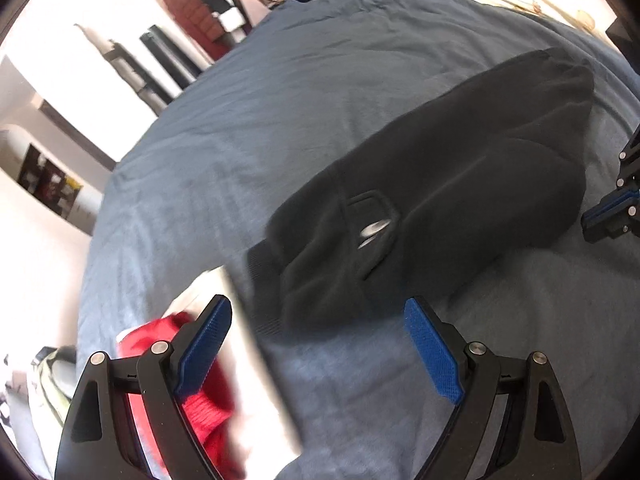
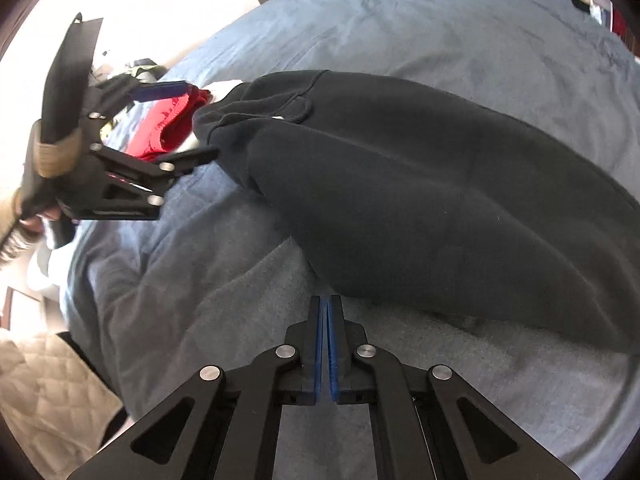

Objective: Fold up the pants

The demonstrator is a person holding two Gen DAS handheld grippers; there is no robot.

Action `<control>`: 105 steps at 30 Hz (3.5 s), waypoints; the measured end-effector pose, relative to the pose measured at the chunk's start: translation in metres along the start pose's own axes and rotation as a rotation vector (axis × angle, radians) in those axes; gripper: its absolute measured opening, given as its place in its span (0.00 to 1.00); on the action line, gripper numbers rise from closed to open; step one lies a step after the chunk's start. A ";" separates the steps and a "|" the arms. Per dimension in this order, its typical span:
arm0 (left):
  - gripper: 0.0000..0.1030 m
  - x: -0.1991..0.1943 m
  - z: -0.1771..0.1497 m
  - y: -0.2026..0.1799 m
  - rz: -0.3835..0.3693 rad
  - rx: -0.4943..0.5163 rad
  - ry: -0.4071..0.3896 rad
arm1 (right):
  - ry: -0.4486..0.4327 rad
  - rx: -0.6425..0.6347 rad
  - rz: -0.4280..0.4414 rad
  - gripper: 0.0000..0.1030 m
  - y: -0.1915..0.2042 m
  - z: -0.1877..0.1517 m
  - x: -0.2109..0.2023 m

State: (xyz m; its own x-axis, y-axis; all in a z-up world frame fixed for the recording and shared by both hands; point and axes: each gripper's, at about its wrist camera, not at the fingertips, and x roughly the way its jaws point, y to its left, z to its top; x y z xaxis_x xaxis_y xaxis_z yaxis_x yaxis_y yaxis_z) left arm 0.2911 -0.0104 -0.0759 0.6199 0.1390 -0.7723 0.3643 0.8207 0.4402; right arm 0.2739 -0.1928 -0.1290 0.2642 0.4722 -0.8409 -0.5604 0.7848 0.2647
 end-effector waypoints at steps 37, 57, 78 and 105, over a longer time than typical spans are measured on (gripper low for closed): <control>0.69 0.085 0.026 0.045 -0.138 -0.119 -0.005 | -0.137 -0.080 -0.344 0.36 -0.007 0.064 0.004; 0.59 0.092 0.023 0.062 -0.261 -0.143 0.019 | -0.126 -0.129 -0.330 0.38 0.011 0.062 0.020; 0.36 0.050 -0.014 0.010 -0.203 0.285 0.009 | 0.067 -0.080 -0.250 0.13 0.028 0.028 0.010; 0.58 0.020 -0.037 0.015 -0.039 0.487 0.094 | 0.087 -0.076 -0.366 0.02 0.066 -0.006 -0.002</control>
State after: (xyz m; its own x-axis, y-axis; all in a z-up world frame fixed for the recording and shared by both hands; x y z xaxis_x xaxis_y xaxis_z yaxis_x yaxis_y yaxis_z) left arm 0.2833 0.0251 -0.1019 0.5423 0.1812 -0.8204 0.6824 0.4747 0.5559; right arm 0.2316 -0.1439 -0.1128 0.3919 0.1277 -0.9111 -0.4988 0.8616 -0.0938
